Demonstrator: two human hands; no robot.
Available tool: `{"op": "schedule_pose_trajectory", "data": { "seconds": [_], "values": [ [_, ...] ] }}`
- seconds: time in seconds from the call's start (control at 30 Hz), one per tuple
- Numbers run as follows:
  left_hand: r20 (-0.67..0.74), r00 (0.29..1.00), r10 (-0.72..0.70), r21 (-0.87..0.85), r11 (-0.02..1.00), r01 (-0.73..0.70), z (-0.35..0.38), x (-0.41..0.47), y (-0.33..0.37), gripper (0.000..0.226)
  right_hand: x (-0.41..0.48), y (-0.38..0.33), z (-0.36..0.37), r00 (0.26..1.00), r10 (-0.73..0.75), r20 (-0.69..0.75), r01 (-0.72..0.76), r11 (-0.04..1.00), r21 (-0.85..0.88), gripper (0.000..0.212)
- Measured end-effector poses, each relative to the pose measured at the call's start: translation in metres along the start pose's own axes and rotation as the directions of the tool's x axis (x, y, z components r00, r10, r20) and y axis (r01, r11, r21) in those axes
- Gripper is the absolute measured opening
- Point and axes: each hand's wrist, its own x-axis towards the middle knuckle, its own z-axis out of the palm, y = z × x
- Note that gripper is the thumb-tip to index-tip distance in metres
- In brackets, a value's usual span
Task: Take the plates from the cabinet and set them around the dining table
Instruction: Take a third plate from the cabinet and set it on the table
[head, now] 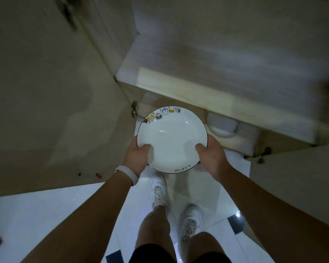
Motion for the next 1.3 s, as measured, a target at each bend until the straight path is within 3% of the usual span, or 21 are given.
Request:
{"op": "schedule_pose_trajectory", "data": {
  "seconds": [0.13, 0.23, 0.67, 1.0, 1.3],
  "values": [
    [-0.027, 0.999, 0.031, -0.030, 0.999, -0.031, -0.001, -0.063, 0.053, 0.029, -0.050, -0.049, -0.026, 0.998, -0.065, 0.003, 0.065, 0.996, -0.053, 0.039],
    [-0.030, 0.997, 0.072, -0.025, 0.997, -0.073, -0.001, -0.110, 0.091, 0.029, -0.088, -0.086, -0.043, 0.995, -0.098, -0.020, 0.097, 0.993, -0.064, 0.021],
    [-0.109, 0.978, 0.177, -0.115, 0.975, -0.189, -0.045, -0.252, 0.192, 0.032, -0.218, -0.194, -0.063, 0.959, -0.284, 0.010, 0.283, 0.956, -0.080, 0.016],
    [-0.226, 0.915, 0.335, -0.060, 0.932, -0.356, -0.156, -0.347, 0.219, 0.038, -0.318, -0.239, 0.007, 0.897, -0.424, 0.128, 0.430, 0.902, -0.025, 0.022],
    [-0.410, 0.848, 0.335, -0.128, 0.900, -0.417, -0.318, -0.466, 0.157, 0.045, -0.462, -0.222, 0.136, 0.809, -0.492, 0.322, 0.530, 0.847, -0.038, 0.018]
  ]
}}
